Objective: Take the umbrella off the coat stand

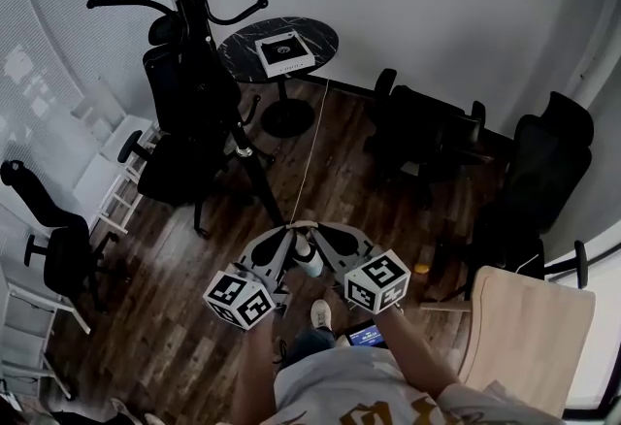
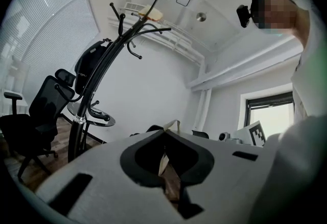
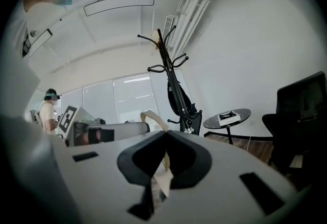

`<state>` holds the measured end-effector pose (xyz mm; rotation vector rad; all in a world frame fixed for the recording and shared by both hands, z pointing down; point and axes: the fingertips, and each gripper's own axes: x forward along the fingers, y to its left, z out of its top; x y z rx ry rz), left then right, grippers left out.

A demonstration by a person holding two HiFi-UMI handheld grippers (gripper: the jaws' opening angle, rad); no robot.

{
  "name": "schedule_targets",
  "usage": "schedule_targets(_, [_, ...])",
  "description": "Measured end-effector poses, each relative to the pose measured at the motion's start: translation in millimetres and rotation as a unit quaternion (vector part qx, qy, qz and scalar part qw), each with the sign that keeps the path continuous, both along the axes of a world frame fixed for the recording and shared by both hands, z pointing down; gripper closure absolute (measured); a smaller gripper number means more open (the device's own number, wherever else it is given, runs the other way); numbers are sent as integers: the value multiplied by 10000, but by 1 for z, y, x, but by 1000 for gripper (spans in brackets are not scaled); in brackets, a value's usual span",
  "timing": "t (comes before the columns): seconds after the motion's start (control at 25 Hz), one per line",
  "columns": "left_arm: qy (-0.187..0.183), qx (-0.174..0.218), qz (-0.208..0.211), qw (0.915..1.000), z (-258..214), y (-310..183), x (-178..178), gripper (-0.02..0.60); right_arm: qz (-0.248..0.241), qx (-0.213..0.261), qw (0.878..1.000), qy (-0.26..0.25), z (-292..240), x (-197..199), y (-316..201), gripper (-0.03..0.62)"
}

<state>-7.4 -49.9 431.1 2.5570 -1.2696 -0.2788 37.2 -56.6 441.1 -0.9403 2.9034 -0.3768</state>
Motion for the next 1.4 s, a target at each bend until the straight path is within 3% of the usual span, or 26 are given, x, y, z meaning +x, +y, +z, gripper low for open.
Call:
schedule_targets(0.6, [42,-46,54,10000,8,56,-2,560,55,-110,9998,157,8,-3,59,577])
schedule_targets(1.4, [-50,-227,-8,9997,19,77,-1,558,154,-410,9989,171,22,-4,69,577])
